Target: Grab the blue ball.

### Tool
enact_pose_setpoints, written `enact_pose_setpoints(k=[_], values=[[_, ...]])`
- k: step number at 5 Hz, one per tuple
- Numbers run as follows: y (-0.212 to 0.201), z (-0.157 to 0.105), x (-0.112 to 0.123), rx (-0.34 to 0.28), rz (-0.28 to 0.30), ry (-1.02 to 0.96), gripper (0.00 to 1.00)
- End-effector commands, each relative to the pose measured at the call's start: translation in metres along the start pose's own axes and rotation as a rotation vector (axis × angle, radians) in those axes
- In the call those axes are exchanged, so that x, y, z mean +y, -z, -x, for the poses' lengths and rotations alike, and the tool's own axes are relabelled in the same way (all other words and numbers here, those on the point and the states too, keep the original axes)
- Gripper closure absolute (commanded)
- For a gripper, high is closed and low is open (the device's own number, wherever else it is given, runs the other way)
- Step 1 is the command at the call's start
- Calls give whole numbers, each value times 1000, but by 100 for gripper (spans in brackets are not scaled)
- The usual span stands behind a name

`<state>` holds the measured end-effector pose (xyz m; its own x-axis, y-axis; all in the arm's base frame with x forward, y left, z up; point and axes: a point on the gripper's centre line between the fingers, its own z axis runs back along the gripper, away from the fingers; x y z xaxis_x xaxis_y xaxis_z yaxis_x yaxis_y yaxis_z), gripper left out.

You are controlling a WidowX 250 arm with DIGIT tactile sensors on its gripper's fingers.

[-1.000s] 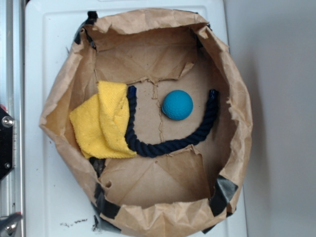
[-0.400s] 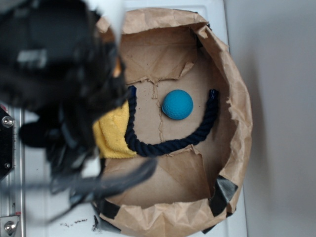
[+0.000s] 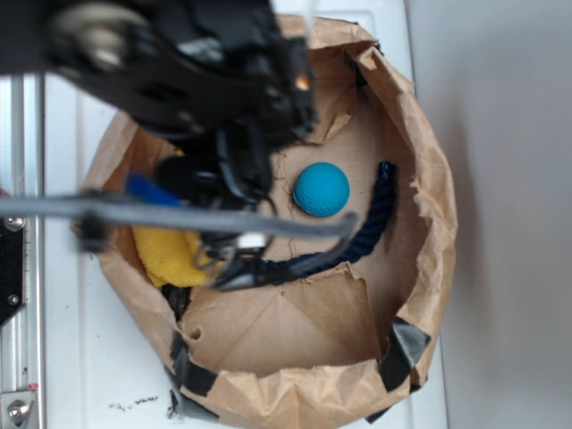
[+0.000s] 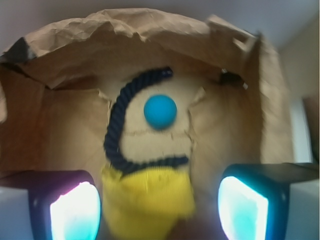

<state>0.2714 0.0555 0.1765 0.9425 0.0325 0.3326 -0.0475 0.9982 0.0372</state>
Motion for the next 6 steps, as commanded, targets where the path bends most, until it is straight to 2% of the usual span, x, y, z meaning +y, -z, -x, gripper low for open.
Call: enact_pose_setpoints(k=[1, 2, 3, 5, 6], values=[[38, -21, 12, -25, -39, 19, 0], [50, -25, 4, -76, -6, 49, 0], [71, -25, -5, -147, 50, 144, 0], [92, -24, 2, -90, 59, 162, 0], [86, -17, -2, -92, 76, 131, 0]])
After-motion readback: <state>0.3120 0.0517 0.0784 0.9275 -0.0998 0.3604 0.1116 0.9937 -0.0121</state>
